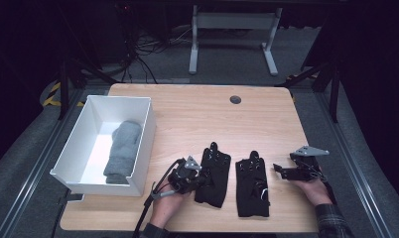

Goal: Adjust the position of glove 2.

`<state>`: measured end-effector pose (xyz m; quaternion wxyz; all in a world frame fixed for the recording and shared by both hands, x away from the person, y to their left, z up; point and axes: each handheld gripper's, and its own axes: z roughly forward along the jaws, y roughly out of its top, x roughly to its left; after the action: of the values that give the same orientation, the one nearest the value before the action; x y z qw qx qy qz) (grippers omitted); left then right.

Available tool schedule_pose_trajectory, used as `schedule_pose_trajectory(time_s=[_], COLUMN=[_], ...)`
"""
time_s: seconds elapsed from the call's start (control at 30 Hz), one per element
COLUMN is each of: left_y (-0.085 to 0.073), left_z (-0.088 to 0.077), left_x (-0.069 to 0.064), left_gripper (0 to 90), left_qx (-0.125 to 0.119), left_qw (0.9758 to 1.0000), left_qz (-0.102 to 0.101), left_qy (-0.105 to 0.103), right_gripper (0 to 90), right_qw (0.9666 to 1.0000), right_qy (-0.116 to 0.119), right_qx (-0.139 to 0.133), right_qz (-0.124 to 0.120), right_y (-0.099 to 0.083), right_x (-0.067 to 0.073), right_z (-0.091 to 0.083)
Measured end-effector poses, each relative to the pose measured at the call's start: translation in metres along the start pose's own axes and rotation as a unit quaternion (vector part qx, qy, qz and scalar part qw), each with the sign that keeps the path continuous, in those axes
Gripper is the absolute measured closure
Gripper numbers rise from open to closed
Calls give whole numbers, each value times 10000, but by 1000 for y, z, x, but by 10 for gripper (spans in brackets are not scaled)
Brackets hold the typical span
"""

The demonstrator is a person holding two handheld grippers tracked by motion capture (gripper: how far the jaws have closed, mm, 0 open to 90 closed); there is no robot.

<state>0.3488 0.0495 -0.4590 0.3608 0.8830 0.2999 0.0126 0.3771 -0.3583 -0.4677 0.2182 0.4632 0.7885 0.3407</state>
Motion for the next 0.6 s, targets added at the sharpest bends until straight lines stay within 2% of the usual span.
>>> schedule_pose_trajectory(time_s=[0.1, 0.2, 0.27, 0.43, 0.6], left_y=[0, 3, 8, 18, 21], left_z=[0, -2, -6, -6, 6], left_x=[-4, -2, 5, 19, 34], left_gripper=[895, 830, 801, 696, 638], left_qx=[-10, -70, -199, -332, -263], left_qw=[10000, 10000, 9997, 9988, 9984], left_qz=[29, 10, -36, -162, -291], left_qy=[-12, 17, 114, 307, 414], right_gripper=[158, 158, 158, 158, 158], right_qw=[10000, 10000, 10000, 10000, 10000], right_qy=[0, -1, -1, -1, 0], right_qx=[0, 0, 1, 1, 0], right_qz=[0, 4, 2, -1, -1], right_y=[0, 0, 0, 0, 0], right_x=[0, 0, 0, 0, 0], right_z=[0, 0, 0, 0, 0])
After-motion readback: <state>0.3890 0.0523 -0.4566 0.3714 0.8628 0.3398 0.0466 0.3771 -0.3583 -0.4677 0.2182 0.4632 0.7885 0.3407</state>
